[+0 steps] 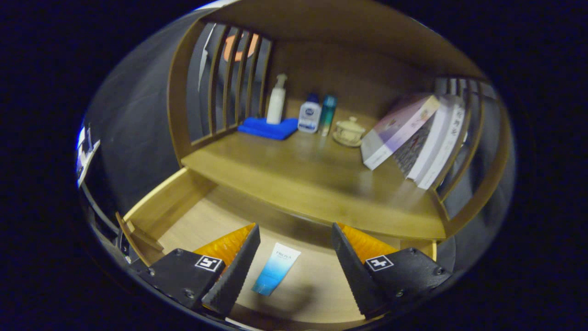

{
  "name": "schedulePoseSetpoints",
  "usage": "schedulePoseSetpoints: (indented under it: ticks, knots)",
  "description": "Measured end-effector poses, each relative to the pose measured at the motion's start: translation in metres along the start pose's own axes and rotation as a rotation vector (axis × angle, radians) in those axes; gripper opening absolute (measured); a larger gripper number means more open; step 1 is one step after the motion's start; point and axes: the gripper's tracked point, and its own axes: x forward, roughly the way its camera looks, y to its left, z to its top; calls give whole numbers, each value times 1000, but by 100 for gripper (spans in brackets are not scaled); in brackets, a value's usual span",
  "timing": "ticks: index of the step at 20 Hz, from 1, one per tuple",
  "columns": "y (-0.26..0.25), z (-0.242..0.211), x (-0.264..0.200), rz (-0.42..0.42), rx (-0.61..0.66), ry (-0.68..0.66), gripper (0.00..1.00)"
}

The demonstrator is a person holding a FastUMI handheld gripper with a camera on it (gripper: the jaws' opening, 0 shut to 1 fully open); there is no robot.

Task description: Pull open the drawer, take out the items inside it, and place them on the countertop above the cabinet.

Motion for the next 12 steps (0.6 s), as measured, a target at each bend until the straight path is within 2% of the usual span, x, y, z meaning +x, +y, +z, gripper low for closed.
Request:
schedulePoseSetpoints:
  ticks: [3,7,9,12]
  knots:
    - [13,-30,25,61,24,212,97]
    - [23,-61,46,96,73,426,88]
    - [20,-70,47,65,98,491,82]
    - [13,-80,48,30,114,543,80]
